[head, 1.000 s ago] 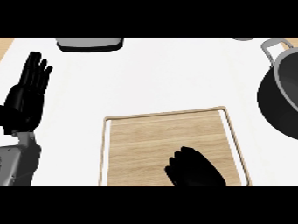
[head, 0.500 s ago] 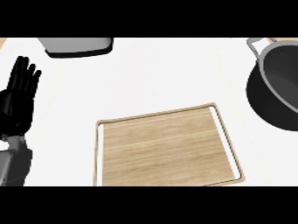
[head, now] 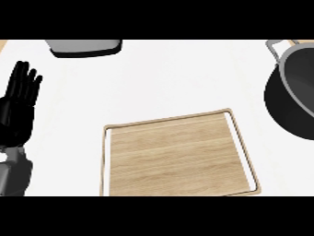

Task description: Pick the bell pepper from the tray and place it in the pot

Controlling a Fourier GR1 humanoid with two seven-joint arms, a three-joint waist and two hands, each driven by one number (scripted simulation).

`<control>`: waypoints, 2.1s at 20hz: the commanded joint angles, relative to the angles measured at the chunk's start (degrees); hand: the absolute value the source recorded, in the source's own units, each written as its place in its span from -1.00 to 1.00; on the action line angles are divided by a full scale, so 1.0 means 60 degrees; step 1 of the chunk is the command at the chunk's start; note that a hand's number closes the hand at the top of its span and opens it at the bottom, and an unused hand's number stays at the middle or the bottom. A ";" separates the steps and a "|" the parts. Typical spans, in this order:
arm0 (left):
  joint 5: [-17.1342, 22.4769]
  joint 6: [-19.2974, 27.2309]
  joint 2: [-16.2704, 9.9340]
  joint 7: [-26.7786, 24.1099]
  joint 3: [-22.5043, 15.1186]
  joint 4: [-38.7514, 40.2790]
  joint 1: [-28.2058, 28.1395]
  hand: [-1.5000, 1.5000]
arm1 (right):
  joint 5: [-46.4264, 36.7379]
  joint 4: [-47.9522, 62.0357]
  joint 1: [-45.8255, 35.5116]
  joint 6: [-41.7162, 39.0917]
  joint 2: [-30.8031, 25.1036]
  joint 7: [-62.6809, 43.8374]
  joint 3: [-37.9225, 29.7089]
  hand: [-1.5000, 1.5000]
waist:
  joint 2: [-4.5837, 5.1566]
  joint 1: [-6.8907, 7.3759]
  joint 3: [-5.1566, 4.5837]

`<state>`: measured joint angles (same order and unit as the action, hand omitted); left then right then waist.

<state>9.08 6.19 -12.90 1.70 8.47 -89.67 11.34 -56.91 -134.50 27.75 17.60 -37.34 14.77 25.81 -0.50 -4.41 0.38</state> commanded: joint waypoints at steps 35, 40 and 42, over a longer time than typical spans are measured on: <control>-0.0385 -0.0099 0.0522 0.0058 -0.0773 0.0809 0.1460 0.00 | 0.6245 1.6397 -0.8256 -0.4081 -0.2445 0.7010 -0.4811 1.00 | 0.0294 0.1295 -0.0025; -0.0352 -0.0022 0.0445 0.0046 -0.0581 0.0699 0.1534 0.00 | 0.5564 1.7549 -0.9316 -0.4817 -0.2171 0.8014 -0.4122 -1.00 | 0.0233 0.1206 -0.0026; -0.0123 -0.0252 0.0377 0.0375 -0.0623 0.0174 0.1060 0.00 | 0.5604 1.7929 -0.9434 -0.5072 -0.2240 0.8720 -0.4173 -1.00 | 0.0197 0.1239 -0.0021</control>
<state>7.71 4.92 -10.75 2.70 4.86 -86.35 19.15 -21.96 -32.42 -25.70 -7.75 -51.32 58.39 -0.46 0.86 3.09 0.08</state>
